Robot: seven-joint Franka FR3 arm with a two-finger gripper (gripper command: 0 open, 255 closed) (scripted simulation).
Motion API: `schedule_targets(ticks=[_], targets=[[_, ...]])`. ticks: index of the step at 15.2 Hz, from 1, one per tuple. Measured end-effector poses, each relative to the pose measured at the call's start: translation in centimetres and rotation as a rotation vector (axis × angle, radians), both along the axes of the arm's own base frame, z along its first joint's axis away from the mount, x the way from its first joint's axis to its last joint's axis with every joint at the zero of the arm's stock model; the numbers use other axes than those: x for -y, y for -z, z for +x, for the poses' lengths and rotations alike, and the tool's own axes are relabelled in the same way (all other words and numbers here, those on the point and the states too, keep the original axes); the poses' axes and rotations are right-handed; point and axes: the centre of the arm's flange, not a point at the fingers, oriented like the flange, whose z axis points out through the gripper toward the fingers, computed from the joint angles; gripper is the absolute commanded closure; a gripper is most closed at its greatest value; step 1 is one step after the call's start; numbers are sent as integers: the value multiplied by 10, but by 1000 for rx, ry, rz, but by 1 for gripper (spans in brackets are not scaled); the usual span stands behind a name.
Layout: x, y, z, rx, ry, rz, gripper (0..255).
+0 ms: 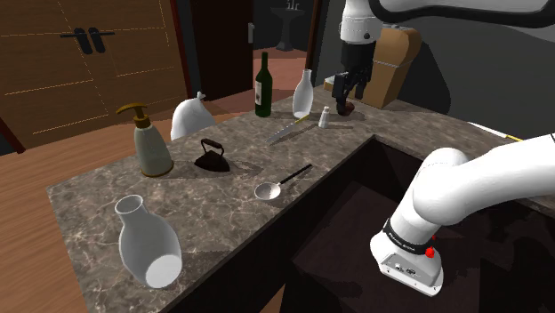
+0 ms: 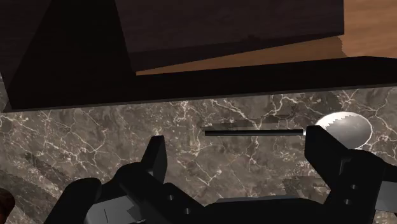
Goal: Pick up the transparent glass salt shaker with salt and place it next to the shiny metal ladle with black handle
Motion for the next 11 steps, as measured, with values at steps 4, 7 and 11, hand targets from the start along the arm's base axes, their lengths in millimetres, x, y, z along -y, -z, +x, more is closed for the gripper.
schedule_targets(ticks=[4,7,11], targets=[[24,9,10,1,-11,0,0],[55,28,23,2,-28,0,0],[97,49,44,4,-51,-1,0]])
